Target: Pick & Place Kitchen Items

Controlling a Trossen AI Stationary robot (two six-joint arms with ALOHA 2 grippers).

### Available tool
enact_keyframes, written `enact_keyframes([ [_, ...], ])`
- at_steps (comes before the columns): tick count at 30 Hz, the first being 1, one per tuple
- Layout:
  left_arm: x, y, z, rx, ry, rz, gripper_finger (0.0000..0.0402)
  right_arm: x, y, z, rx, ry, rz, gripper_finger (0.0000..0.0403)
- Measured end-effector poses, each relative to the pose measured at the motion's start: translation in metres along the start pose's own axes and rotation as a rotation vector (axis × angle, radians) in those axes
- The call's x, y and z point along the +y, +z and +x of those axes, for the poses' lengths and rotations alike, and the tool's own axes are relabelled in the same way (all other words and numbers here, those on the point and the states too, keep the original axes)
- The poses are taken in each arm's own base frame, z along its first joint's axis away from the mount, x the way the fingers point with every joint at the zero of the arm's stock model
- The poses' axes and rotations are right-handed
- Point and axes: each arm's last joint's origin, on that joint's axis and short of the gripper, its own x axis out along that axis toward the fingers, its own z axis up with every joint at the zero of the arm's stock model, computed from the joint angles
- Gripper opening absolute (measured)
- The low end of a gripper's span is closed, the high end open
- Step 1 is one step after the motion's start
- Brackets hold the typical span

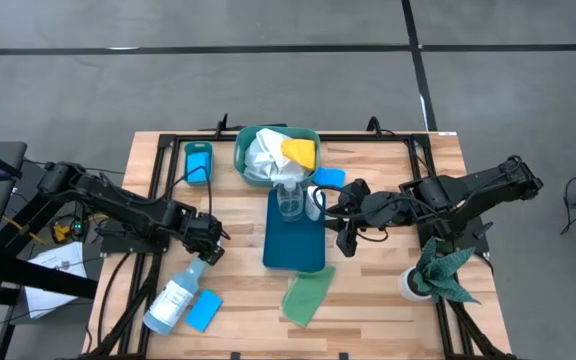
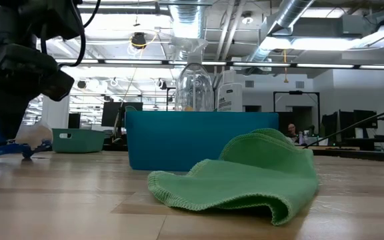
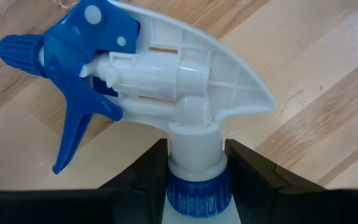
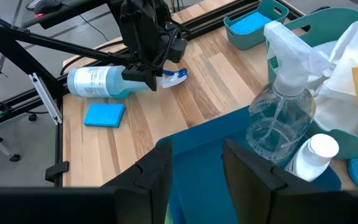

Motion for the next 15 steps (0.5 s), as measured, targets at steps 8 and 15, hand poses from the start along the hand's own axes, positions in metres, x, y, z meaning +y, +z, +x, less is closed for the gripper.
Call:
enact_keyframes([
  [8,0.001,0.002,-0.018,-0.193,-0.065,0.039,0.0129,0.0,0.0,0.0,0.001,0.0,0.008,0.0132],
  [15,0.006,0.001,-0.043,-0.437,-0.124,0.085,0.0129,0.0,0.0,0.0,0.001,0.001,0.008,0.0132],
])
